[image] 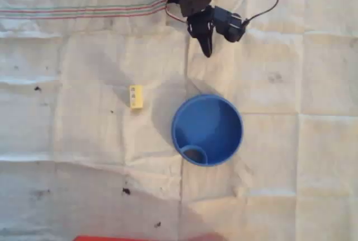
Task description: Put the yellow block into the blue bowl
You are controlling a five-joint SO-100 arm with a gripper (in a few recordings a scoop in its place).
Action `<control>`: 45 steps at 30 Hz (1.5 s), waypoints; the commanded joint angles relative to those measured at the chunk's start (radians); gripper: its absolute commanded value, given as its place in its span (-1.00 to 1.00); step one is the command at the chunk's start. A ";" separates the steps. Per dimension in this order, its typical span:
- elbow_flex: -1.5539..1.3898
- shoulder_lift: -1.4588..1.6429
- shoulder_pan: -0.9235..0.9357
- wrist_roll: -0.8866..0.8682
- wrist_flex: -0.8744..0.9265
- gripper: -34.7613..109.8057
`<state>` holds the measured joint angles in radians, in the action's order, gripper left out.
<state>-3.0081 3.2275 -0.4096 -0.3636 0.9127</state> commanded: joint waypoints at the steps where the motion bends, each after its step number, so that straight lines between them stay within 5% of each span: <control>1: -0.160 0.110 0.008 0.008 -0.037 -0.52; 31: -0.141 0.110 0.009 0.009 -0.038 -0.52; 45: 0.328 0.110 -0.002 0.011 -0.038 -0.52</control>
<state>-2.8425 3.2275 -0.4096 -0.3636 0.9127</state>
